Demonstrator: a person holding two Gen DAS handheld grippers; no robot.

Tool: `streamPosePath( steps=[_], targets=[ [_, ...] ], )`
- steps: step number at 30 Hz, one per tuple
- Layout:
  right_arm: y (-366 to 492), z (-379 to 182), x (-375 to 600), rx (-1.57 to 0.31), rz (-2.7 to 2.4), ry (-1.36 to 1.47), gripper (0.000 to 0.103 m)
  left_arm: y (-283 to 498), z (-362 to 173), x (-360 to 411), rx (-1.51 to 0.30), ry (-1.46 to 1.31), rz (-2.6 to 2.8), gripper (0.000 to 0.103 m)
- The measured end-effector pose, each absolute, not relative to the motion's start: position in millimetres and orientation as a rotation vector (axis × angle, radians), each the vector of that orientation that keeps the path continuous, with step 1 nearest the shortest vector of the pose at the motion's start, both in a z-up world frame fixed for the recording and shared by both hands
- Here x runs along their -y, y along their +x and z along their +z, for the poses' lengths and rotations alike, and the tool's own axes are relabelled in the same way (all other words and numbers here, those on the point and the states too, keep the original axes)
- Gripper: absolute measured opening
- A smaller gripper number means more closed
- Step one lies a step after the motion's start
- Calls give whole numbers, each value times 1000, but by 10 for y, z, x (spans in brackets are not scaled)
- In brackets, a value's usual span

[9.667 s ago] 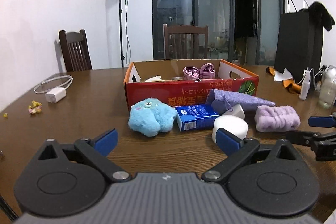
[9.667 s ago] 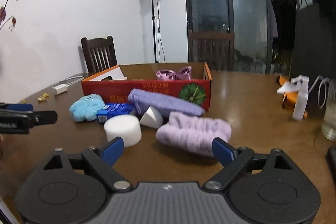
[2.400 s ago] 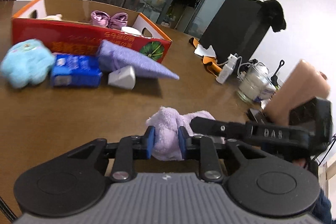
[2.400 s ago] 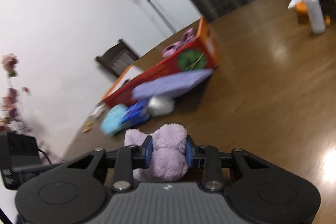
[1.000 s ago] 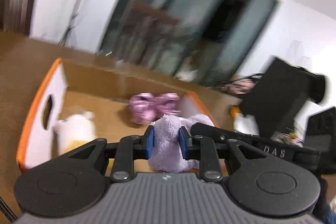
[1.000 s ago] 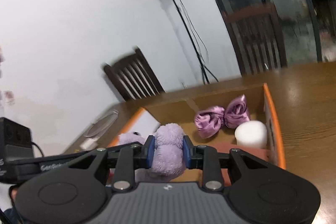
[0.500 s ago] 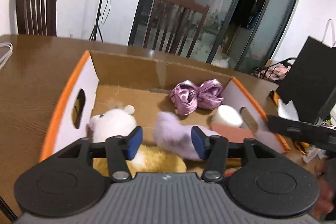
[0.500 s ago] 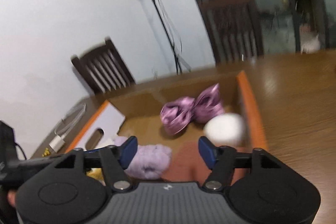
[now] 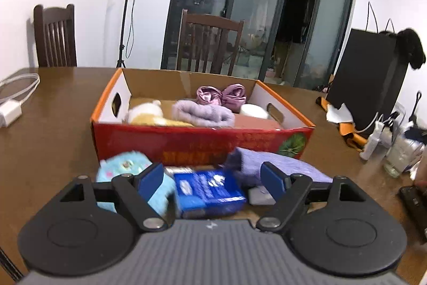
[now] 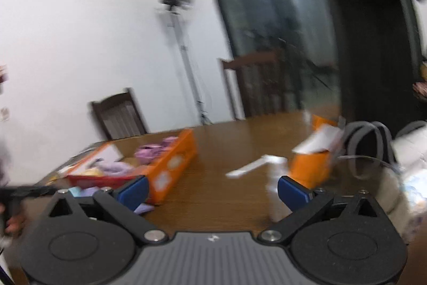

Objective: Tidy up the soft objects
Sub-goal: 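Withdraw both grippers from the box back toward the table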

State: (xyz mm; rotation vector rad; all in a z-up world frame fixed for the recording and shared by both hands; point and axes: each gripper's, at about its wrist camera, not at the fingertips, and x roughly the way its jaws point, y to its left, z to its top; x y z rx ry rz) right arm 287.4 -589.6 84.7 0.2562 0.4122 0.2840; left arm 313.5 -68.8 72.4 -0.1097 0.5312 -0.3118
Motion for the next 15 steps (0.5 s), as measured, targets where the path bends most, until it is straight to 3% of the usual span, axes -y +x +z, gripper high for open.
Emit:
streamPosePath(
  steps=[11, 15],
  targets=[
    [2965, 632, 5638, -412, 501, -26, 102, 2795, 700, 628, -520, -110, -260, 84],
    [2974, 653, 5592, -432, 548, 3, 100, 2737, 698, 600, -504, -124, -251, 84]
  ],
)
